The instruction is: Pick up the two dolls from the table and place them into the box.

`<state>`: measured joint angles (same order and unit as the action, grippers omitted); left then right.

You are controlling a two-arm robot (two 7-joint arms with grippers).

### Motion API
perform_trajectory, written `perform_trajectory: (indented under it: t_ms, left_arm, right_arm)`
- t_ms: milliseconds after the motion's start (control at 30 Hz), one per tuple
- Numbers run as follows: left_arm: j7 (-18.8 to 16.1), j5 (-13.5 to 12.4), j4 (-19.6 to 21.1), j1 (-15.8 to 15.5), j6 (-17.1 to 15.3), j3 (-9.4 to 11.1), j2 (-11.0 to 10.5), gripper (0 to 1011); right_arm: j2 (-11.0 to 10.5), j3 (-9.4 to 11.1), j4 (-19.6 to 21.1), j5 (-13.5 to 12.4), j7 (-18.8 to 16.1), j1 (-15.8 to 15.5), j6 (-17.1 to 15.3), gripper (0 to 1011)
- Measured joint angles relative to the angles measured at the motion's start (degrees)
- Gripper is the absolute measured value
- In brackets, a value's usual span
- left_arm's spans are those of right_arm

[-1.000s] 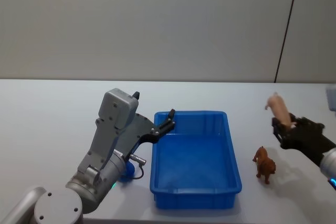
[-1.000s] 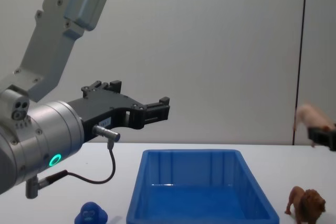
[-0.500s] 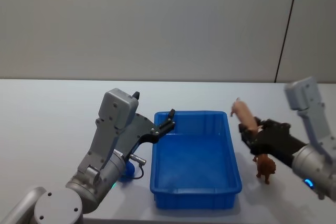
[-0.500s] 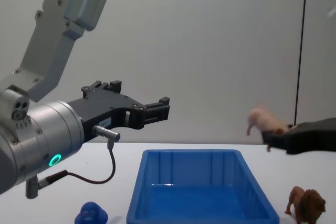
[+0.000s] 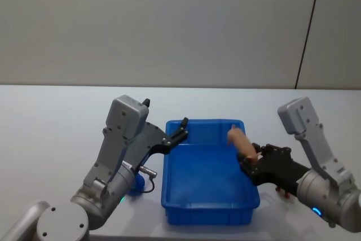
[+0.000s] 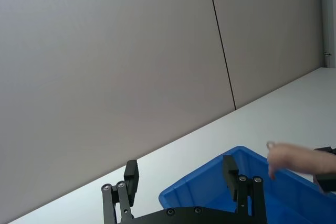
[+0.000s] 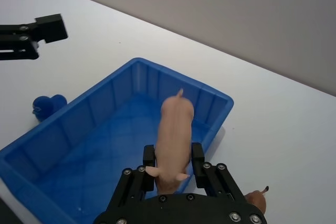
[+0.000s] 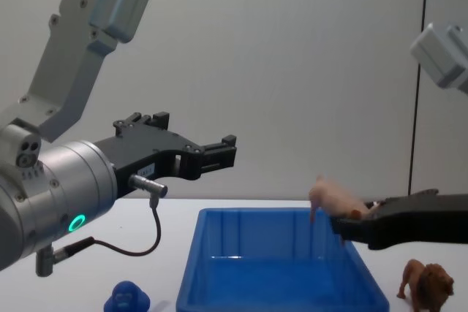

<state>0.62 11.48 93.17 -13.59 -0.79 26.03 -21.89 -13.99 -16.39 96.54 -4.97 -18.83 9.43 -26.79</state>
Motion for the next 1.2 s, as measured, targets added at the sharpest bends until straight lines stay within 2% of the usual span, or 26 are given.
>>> perform_trajectory:
  t_ms: [100, 133, 200, 233, 433, 467, 500, 600, 700, 1200]
  left_arm:
    - [0.0, 0.0, 0.0, 0.0, 0.0, 0.0, 0.0, 1002]
    - [0.0, 0.0, 0.0, 0.0, 0.0, 0.0, 0.0, 1002]
    - [0.0, 0.0, 0.0, 0.0, 0.0, 0.0, 0.0, 1002]
    - [0.0, 0.0, 0.0, 0.0, 0.0, 0.0, 0.0, 1002]
    - [0.0, 0.0, 0.0, 0.0, 0.0, 0.0, 0.0, 1002]
    - [0.0, 0.0, 0.0, 0.0, 0.0, 0.0, 0.0, 1002]
    - [0.0, 0.0, 0.0, 0.0, 0.0, 0.0, 0.0, 1002]
    - [0.0, 0.0, 0.0, 0.0, 0.0, 0.0, 0.0, 1002]
    - [0.0, 0.0, 0.0, 0.0, 0.0, 0.0, 0.0, 1002]
    - [0.0, 0.0, 0.0, 0.0, 0.0, 0.0, 0.0, 1002]
  right_arm:
    - [-0.2, -0.2, 0.5, 0.0, -0.6, -0.4, 0.0, 433]
    - [-0.2, -0.3, 0.8, -0.1, -0.8, -0.7, 0.0, 503]
    - [-0.3, -0.4, 1.1, -0.2, -1.0, -0.9, 0.0, 545]
    - [-0.4, -0.5, 1.3, -0.4, -1.1, -1.1, 0.0, 605]
    - [-0.7, -0.5, 1.9, -1.1, -1.3, -1.6, 0.2, 772]
    - [-0.8, -0.4, 2.0, -1.3, -1.2, -1.8, 0.3, 772]
    - [-0.9, -0.3, 2.1, -1.5, -1.1, -1.8, 0.4, 837]
    - [-1.0, -0.1, 2.3, -2.0, -0.6, -2.0, 0.5, 890]
    - [-1.4, 0.4, 2.6, -3.0, 0.7, -2.4, 0.8, 998]
    - [-4.1, 3.8, 3.6, -7.2, 5.4, -4.0, 1.3, 1001]
